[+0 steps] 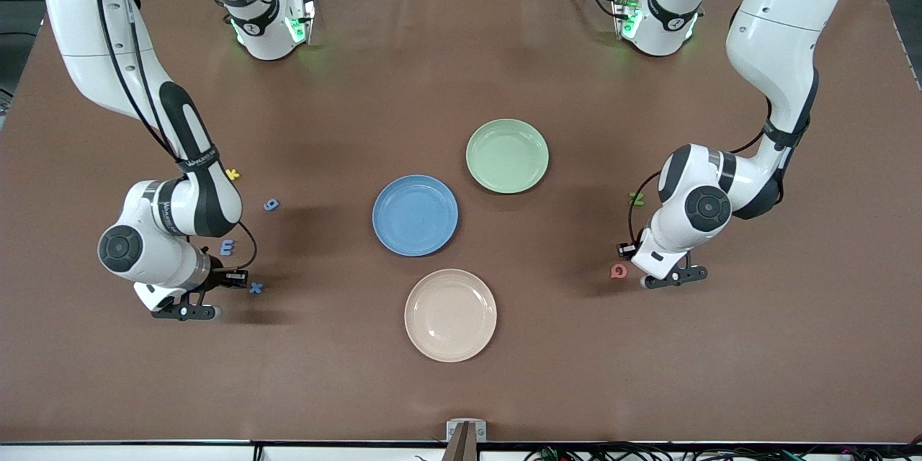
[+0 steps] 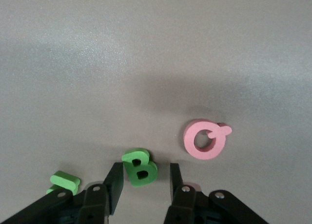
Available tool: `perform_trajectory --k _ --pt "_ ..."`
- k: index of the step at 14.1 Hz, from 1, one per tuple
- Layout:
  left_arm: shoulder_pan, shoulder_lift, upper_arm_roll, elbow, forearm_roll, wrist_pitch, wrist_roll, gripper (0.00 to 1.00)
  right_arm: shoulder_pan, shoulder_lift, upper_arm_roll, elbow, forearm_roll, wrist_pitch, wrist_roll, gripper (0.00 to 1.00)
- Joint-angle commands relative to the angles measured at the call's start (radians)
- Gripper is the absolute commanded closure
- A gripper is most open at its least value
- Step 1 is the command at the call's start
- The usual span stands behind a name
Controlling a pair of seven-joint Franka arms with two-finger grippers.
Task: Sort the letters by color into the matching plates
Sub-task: 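Release the right gripper's G on the blue plate while the left gripper carries B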
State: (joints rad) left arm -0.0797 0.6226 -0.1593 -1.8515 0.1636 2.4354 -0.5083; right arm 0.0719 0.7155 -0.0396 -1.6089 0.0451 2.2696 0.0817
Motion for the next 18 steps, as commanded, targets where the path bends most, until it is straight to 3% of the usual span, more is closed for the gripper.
perform_trajectory --k 1,7,10,14,18 --pt "0.001 0.014 0.001 0.020 0.010 0.007 -0.015 0.54 0.087 -0.037 -0.002 0.009 -0.008 -0.064 0.183 0.99" --pt "0.008 0.028 0.003 0.020 0.014 0.011 -0.015 0.54 0.351 -0.168 0.000 -0.118 -0.001 0.013 0.678 0.99" --pt "0.004 0.026 0.003 0.018 0.016 0.010 -0.036 0.73 0.469 -0.168 -0.002 -0.126 -0.001 0.042 0.898 0.99" --pt "0.000 -0.012 0.000 0.017 0.019 -0.013 -0.039 0.79 0.546 -0.160 -0.002 -0.201 -0.001 0.160 1.021 0.99" --pt "0.000 -0.113 -0.052 0.012 0.010 -0.189 -0.047 0.79 0.566 -0.156 -0.003 -0.212 -0.002 0.160 1.055 0.98"
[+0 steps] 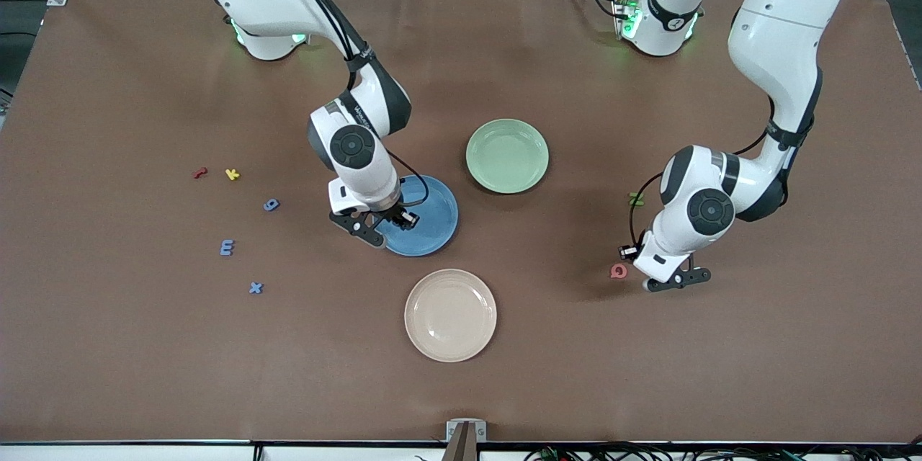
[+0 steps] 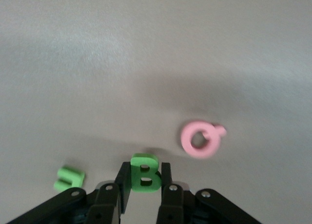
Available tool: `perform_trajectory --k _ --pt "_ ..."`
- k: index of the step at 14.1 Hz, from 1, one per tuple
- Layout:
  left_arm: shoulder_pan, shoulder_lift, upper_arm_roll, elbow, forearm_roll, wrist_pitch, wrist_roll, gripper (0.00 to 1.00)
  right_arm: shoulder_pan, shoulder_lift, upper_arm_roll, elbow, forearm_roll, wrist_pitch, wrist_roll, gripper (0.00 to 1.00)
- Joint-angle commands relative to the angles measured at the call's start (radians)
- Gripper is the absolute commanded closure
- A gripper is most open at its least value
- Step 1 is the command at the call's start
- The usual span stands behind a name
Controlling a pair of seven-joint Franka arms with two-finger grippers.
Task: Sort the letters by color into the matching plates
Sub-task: 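Release the right gripper's G on the blue plate while the left gripper carries B, then release B on the green plate with the left gripper while the right gripper returns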
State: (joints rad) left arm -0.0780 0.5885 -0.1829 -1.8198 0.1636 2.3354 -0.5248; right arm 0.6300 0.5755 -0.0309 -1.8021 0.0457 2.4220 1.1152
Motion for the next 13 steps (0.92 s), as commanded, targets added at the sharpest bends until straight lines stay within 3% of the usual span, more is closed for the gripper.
perform_trajectory --k 1,2,3,4,9,13 --pt "-0.002 -0.105 -0.049 -0.022 0.008 -0.132 -0.050 0.79 0.010 -0.011 -0.012 -0.017 -0.003 0.009 0.022 0.97" --pt "0.000 -0.130 -0.079 -0.026 0.007 -0.163 -0.070 0.79 0.005 -0.010 -0.012 -0.014 -0.004 0.008 0.022 0.78" --pt "0.000 -0.148 -0.111 -0.029 0.007 -0.194 -0.102 0.79 -0.001 -0.008 -0.012 -0.011 -0.004 0.011 0.022 0.12" --pt "0.004 -0.163 -0.151 -0.030 0.005 -0.218 -0.145 0.79 -0.001 -0.008 -0.012 -0.008 -0.006 0.009 0.022 0.00" --pt "0.009 -0.217 -0.352 -0.082 0.002 -0.241 -0.381 0.79 -0.027 -0.011 -0.015 0.021 -0.010 -0.004 -0.030 0.00" --pt "0.009 -0.220 -0.477 -0.134 0.002 -0.222 -0.488 0.79 -0.179 -0.019 -0.014 0.020 -0.009 -0.058 -0.376 0.00"
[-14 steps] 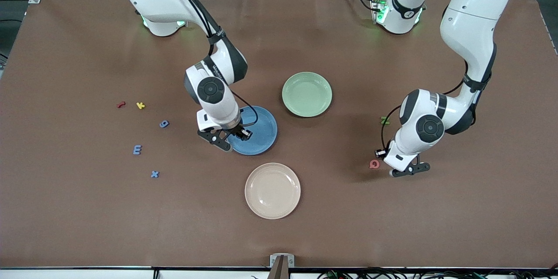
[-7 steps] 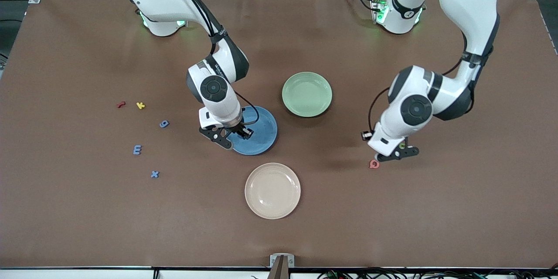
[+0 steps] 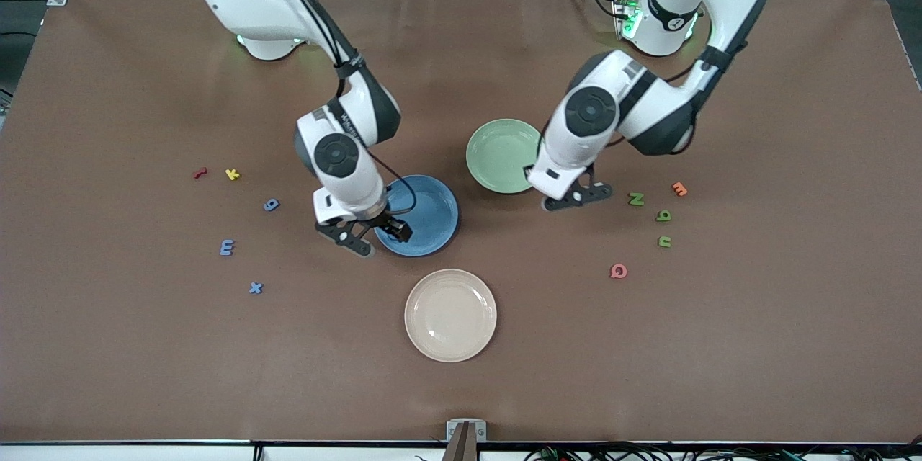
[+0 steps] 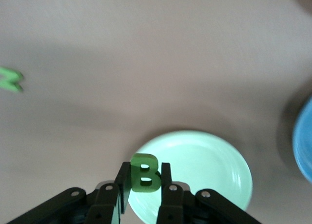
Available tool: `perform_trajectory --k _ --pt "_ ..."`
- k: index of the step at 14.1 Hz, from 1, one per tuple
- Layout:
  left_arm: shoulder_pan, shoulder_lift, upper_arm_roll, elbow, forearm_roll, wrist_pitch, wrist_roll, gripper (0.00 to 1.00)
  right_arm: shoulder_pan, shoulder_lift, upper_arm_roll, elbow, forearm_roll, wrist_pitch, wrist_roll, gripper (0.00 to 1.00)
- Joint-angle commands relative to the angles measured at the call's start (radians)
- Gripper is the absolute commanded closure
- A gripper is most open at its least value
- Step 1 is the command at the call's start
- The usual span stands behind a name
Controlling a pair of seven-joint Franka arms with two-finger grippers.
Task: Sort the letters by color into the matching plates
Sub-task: 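Release B on the green plate with the left gripper while the right gripper returns, then grasp the blue X with the right gripper while the left gripper withdraws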
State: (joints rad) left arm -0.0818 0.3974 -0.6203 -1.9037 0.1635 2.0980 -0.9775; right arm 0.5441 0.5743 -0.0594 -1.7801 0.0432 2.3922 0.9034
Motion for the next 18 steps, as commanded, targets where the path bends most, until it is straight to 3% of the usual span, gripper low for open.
perform_trajectory --k 1,7,12,16,18 --pt "0.013 -0.026 -0.056 -0.063 0.002 0.034 -0.050 0.79 -0.137 -0.013 0.013 -0.002 -0.006 -0.027 -0.273 0.00" --pt "-0.032 -0.014 -0.075 -0.179 0.005 0.211 -0.148 0.78 -0.315 0.019 0.013 0.022 -0.014 -0.007 -0.625 0.00" --pt "-0.073 0.003 -0.072 -0.247 0.016 0.327 -0.187 0.78 -0.401 0.105 0.013 0.080 -0.014 0.024 -0.774 0.00" --pt "-0.079 0.037 -0.072 -0.250 0.062 0.341 -0.228 0.77 -0.417 0.150 0.013 0.085 -0.016 0.074 -0.807 0.00" --pt "-0.079 0.060 -0.072 -0.249 0.102 0.343 -0.259 0.77 -0.421 0.165 0.013 0.110 -0.014 0.073 -0.807 0.08"
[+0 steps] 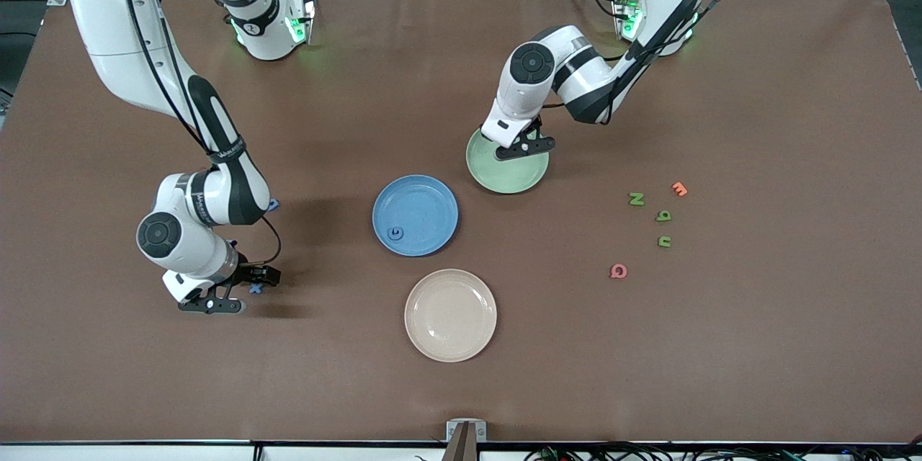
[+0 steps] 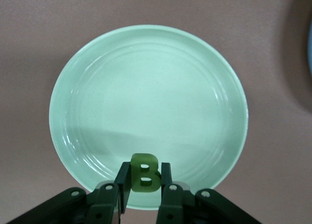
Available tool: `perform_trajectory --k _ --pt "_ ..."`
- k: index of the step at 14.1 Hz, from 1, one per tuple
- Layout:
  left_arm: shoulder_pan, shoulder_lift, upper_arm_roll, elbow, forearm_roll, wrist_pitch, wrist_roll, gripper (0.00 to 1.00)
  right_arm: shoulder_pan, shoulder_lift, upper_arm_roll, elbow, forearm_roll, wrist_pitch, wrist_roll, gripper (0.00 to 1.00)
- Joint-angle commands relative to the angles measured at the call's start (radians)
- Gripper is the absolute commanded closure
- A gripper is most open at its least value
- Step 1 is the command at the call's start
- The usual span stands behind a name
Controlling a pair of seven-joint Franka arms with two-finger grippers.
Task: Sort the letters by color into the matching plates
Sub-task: 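Grasp the blue X with the right gripper while the left gripper withdraws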
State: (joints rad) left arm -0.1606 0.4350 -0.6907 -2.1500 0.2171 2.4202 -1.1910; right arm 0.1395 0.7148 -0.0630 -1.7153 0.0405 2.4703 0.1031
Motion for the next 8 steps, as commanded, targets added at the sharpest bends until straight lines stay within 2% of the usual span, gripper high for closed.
perform_trajectory --k 1,4,6,7,8 --pt "0.000 0.037 -0.001 -0.002 0.080 0.029 -0.068 0.77 -0.021 0.029 0.017 0.051 -0.013 -0.007 -0.006 0.22" --pt "-0.002 0.062 -0.001 -0.002 0.129 0.049 -0.113 0.77 -0.021 0.029 0.017 0.065 -0.011 -0.008 -0.006 0.47" --pt "-0.008 0.065 0.000 -0.004 0.131 0.050 -0.113 0.75 -0.021 0.031 0.017 0.065 -0.011 -0.008 -0.006 0.48" --pt "-0.010 0.065 0.000 -0.008 0.131 0.048 -0.113 0.66 -0.023 0.031 0.017 0.065 -0.013 -0.008 -0.006 0.48" --pt "-0.008 0.064 0.000 -0.010 0.131 0.048 -0.113 0.39 -0.021 0.032 0.017 0.065 -0.013 -0.008 -0.006 0.48"
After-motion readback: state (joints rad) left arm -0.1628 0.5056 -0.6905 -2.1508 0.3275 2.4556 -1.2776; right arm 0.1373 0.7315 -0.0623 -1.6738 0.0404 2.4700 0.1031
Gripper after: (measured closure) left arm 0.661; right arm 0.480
